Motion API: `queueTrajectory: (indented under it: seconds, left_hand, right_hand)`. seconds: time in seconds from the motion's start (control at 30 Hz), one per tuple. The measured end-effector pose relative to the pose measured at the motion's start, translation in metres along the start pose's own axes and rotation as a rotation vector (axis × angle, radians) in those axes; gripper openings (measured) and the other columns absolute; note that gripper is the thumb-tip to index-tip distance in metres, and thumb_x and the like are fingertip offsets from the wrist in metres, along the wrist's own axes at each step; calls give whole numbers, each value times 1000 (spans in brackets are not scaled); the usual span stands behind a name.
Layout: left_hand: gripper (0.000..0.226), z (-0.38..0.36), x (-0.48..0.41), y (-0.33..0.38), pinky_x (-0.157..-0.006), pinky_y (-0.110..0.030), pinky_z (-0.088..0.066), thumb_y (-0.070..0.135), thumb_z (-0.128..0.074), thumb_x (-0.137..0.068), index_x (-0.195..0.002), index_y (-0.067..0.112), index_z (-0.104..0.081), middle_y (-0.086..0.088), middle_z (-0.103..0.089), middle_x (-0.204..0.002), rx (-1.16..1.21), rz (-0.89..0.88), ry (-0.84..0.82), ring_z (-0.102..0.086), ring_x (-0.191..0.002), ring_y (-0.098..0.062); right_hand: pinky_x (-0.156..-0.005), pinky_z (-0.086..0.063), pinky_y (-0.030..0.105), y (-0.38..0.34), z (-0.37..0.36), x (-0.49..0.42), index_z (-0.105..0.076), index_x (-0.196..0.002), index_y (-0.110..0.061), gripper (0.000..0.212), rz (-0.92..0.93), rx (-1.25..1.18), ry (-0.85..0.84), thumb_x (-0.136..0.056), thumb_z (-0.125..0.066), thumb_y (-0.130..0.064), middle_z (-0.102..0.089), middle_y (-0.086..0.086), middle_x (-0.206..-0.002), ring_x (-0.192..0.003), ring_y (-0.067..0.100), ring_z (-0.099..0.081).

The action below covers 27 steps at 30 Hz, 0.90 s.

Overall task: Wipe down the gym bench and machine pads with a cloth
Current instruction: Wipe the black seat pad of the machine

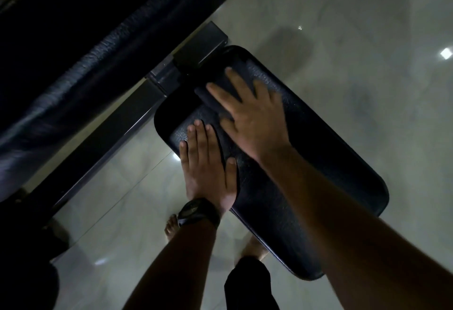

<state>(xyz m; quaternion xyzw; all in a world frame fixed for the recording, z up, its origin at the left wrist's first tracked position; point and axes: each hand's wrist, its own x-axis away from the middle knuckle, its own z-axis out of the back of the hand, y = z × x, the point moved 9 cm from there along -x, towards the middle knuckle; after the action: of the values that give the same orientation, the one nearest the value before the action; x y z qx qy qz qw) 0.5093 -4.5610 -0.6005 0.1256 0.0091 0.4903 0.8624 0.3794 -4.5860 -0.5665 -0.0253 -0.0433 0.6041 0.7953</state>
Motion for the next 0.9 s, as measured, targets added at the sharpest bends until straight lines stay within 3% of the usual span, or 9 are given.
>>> queueTrajectory:
  seconds: [0.17, 0.23, 0.33, 0.43, 0.5, 0.57, 0.73, 0.8, 0.9]
  left_hand:
    - [77, -2, 1, 1, -126, -42, 9, 43, -34, -98, -159, 1, -12, -18, -5, -168, 0, -13, -22, 0, -156, -29]
    - [82, -7, 1, 0, -125, -41, 10, 46, -44, -98, -159, 3, -8, -16, -1, -168, -39, -12, -31, 1, -156, -28]
    - [90, -9, 1, -2, -124, -40, 15, 50, -53, -98, -160, 5, -5, -12, 5, -166, -67, -10, -26, 4, -156, -26]
    - [77, -8, 1, 0, -125, -41, 12, 43, -36, -100, -159, 7, -2, -13, 5, -166, -5, -20, -29, 4, -156, -27]
    - [77, -6, 1, -1, -126, -42, 10, 43, -32, -98, -158, 5, -4, -13, 3, -166, 5, -23, -26, 3, -156, -28]
    - [77, -6, 1, -2, -126, -42, 10, 43, -32, -97, -157, 3, -5, -13, 2, -167, 19, -20, -20, 2, -156, -28]
    - [77, -7, 1, -2, -126, -43, 7, 43, -32, -97, -158, 1, -13, -18, -6, -168, 6, -25, -38, -3, -156, -31]
    - [76, -8, 1, -2, -126, -43, 7, 44, -31, -99, -159, 1, -14, -17, -3, -167, -11, -17, -47, -2, -156, -31]
    - [76, -9, 1, -3, -126, -41, 8, 44, -33, -99, -159, 4, -10, -14, 0, -166, -14, -13, -50, 2, -156, -27]
  right_hand:
    - [-96, -41, 54, 46, 2, 37, -33, -155, -39, 67, -641, -66, 119, -90, -46, -49, -30, 4, -164, -132, 41, -45]
    - [-97, -40, 55, 28, 3, 47, -39, -153, -37, 65, -723, -73, 144, -89, -45, -47, -33, 5, -163, -130, 44, -46]
    - [-100, -40, 53, -11, 2, 16, -43, -151, -38, 62, -391, -100, 81, -90, -43, -49, -33, 3, -163, -132, 42, -44]
    - [-96, -42, 51, -25, 0, -26, -43, -149, -40, 60, 8, -57, 45, -91, -55, -50, -36, 4, -161, -130, 40, -45]
    - [-91, -45, 50, -14, -2, -41, -43, -149, -40, 63, 120, 17, 36, -89, -60, -50, -40, 5, -159, -126, 41, -50]
    - [-89, -46, 49, 8, 1, -44, -41, -149, -39, 63, 42, 48, 46, -89, -56, -49, -40, 6, -158, -123, 40, -52]
    - [-99, -39, 54, 45, 2, 2, -34, -154, -36, 66, -620, -100, 78, -93, -55, -45, -30, 5, -163, -134, 40, -42]
    - [-100, -38, 56, 15, 4, 9, -42, -151, -37, 64, -513, -99, 84, -89, -59, -44, -35, 3, -162, -134, 41, -42]
    - [-99, -40, 53, -22, 3, -22, -47, -147, -40, 61, -60, -95, 46, -87, -61, -46, -40, 2, -158, -132, 40, -45]
